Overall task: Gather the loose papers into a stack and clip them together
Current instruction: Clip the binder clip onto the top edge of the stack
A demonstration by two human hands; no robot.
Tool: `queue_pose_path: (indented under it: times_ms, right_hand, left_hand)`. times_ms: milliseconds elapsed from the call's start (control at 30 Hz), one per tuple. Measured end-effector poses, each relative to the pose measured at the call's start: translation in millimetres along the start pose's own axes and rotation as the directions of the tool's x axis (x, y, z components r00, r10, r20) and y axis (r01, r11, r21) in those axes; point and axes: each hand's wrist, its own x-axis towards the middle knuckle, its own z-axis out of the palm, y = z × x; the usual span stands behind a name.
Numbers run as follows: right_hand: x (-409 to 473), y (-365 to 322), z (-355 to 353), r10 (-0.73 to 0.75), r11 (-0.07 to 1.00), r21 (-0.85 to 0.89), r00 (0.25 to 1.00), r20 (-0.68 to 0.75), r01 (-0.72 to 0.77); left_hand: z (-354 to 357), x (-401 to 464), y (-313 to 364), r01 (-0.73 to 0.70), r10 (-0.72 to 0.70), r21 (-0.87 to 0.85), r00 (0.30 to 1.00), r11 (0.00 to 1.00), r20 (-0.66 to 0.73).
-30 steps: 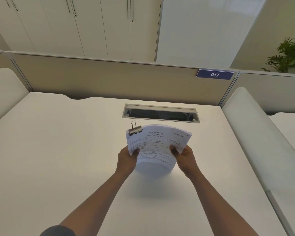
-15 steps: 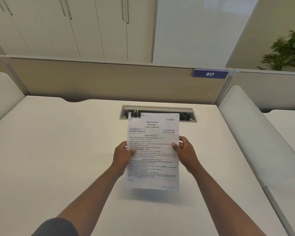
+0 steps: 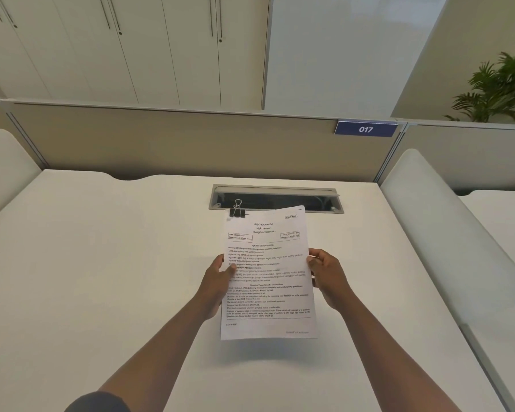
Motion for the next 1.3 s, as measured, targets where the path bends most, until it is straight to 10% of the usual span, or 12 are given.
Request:
queue_pose_path:
  times_ms: [900, 1300]
  right_hand:
    - [5, 17, 26, 0.041, 0.999, 0.012, 0.999, 0.006, -0.041]
    - [44, 0, 118, 0.092, 0.915, -0.402, 0.987, 0.130, -0.033]
  left_hand:
    - [-18, 9, -23, 0.065, -0.068, 0.218, 0.998, 0.974, 0.005]
    - [-106, 38, -13, 0.013, 0.061, 0.390, 0.982, 0.921, -0.179]
